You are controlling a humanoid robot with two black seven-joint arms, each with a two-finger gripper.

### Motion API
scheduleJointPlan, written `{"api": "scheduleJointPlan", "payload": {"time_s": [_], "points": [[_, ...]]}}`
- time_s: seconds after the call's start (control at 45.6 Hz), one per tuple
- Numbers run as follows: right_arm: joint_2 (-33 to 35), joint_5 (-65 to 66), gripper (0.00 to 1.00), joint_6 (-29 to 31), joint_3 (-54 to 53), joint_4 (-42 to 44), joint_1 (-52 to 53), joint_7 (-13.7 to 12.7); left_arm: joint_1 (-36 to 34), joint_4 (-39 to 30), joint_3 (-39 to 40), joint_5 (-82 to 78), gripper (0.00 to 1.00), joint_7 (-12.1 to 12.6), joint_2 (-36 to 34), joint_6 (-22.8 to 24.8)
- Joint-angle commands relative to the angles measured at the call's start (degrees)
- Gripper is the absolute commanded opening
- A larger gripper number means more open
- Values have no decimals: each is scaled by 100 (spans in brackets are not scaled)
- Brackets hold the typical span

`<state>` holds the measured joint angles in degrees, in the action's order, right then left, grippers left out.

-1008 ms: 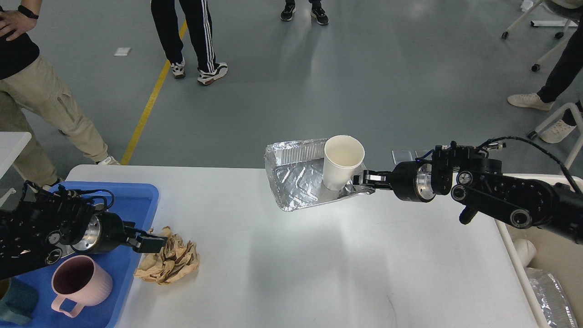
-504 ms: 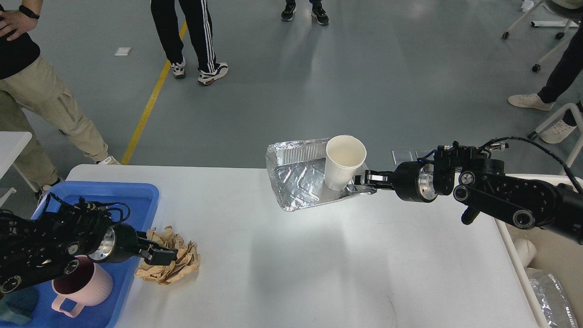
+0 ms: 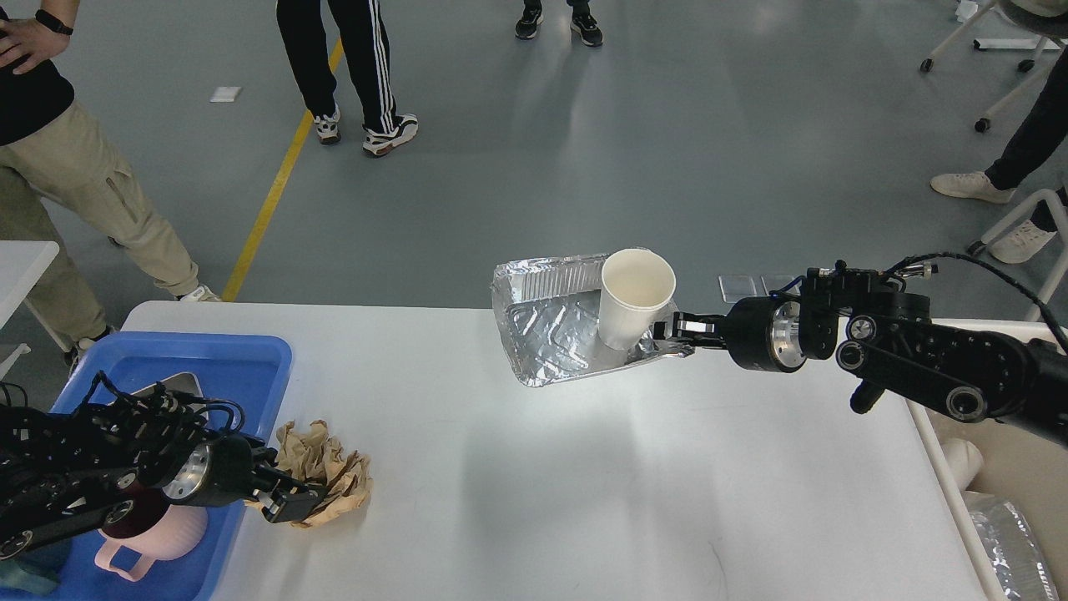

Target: Tidy desktop

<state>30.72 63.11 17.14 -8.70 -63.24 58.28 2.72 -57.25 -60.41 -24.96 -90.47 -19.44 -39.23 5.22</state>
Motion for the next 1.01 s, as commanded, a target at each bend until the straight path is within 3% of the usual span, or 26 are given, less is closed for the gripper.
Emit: {"api": "scheduleJointPlan", "payload": {"time_s": [0.0,0.219,0.701,0.986], "points": [[5,0,0,-1,0,-4,-1,0,3,55,0,-59,16,-306,-24,-3],[13,0,0,-1,0,-4,-10,0,-6,108,-8,-94,1,-482,-68,-3],[57,9,0,-1,27,5,-45,0,-94,-67,185,-138,1,-754,-709,-117],[49,9,0,-1,35,5,-80,0,-67,-1033,668,-85,2,-851,-1798,-135]]}}
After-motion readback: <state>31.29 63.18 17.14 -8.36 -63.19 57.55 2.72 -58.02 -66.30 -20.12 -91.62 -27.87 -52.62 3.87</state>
